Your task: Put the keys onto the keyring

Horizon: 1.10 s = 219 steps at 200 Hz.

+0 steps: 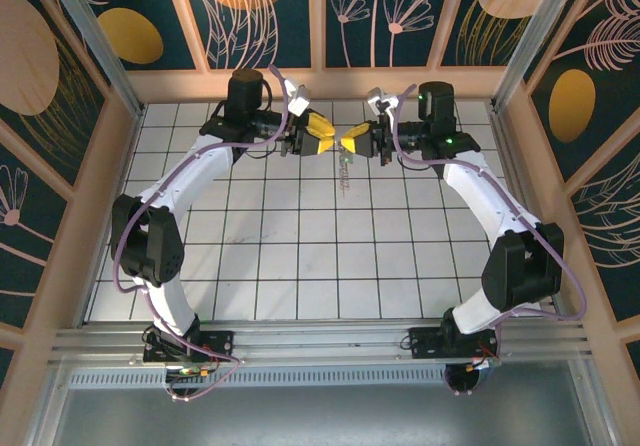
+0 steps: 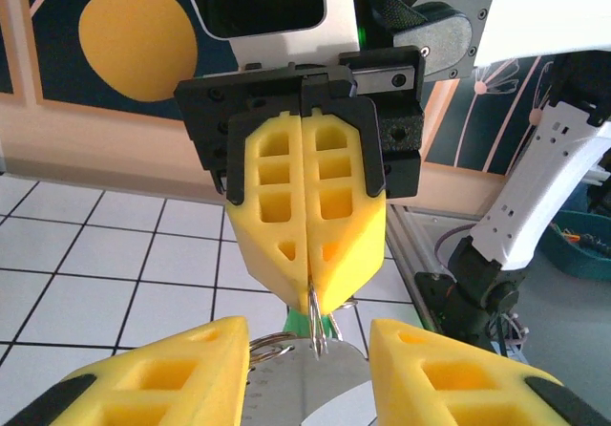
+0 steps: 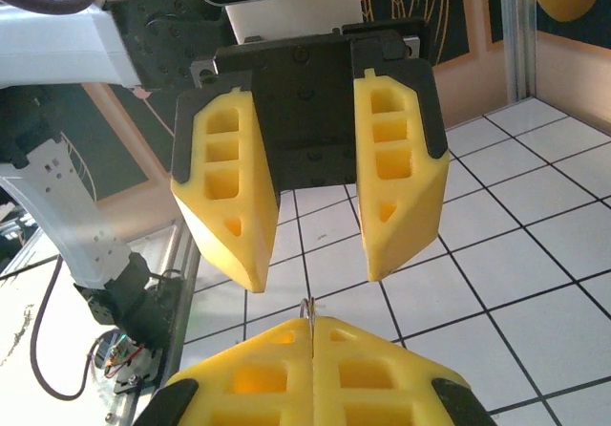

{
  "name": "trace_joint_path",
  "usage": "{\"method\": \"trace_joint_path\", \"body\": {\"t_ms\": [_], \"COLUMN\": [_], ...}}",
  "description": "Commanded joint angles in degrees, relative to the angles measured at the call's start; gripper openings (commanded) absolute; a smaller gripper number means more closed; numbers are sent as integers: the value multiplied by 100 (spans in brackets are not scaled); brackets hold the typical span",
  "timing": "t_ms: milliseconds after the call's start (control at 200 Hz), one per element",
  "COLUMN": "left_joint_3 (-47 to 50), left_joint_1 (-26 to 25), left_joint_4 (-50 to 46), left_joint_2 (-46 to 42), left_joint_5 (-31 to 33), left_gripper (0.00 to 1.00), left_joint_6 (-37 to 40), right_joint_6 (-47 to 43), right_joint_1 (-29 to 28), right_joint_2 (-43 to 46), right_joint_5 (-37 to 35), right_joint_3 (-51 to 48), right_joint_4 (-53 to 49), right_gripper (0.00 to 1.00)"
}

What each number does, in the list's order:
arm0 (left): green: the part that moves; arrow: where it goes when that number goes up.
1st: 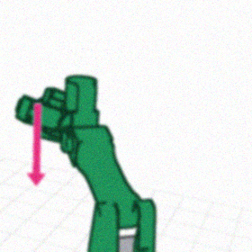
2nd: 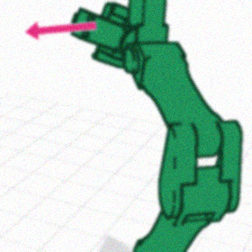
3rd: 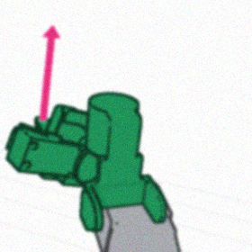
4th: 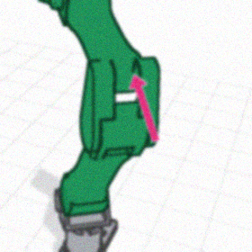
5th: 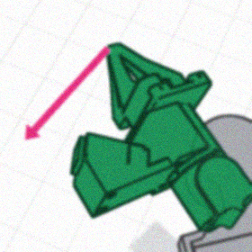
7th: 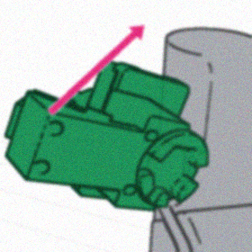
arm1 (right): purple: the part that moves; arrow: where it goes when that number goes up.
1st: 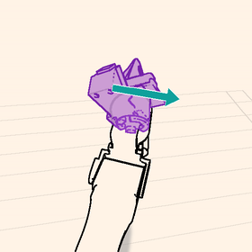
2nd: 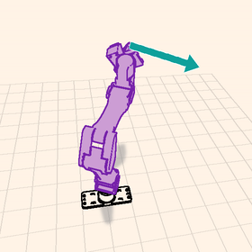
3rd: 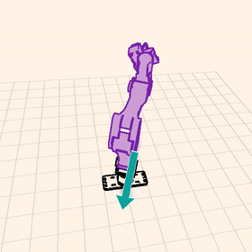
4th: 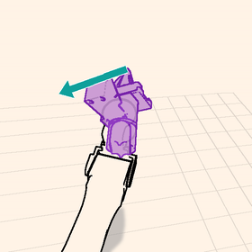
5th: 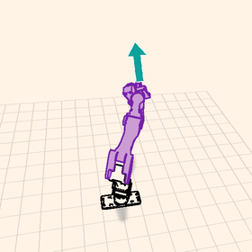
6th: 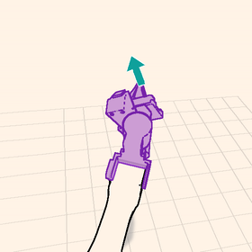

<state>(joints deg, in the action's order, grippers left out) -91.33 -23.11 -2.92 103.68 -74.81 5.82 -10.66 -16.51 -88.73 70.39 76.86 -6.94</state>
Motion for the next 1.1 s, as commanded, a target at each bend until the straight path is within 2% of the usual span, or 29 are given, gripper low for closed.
{"method": "trace_joint_path", "body": {"t_ms": [0,150,400,776,921,981,1091], "left_joint_3": [-121,-116,-83,-79,-48,-21,21], "left_joint_1": [53,44,32,20,18,17,9], "left_joint_4": [-86,-93,-206,-245,-253,-253,-238], "left_joint_2": [73,91,74,42,22,20,3], "left_joint_5": [-240,-338,-381,-421,-408,-367,-257], "left_gripper": [37,37,30,30,19,17,5], "left_joint_6": [93,86,190,280,298,306,333], "right_joint_6": [-191,-169,-147,-32,15,31,28], "right_joint_1": [-70,-121,-186,-230,-256,-272,-296], "right_joint_2": [-48,-72,-159,-240,-259,-275,-292], "right_joint_5": [221,199,134,62,45,45,29], "right_joint_3": [260,304,411,427,444,462,477], "right_joint_4": [87,115,118,255,319,333,333], "right_gripper": [0,0,0,0,0,0,0]}}
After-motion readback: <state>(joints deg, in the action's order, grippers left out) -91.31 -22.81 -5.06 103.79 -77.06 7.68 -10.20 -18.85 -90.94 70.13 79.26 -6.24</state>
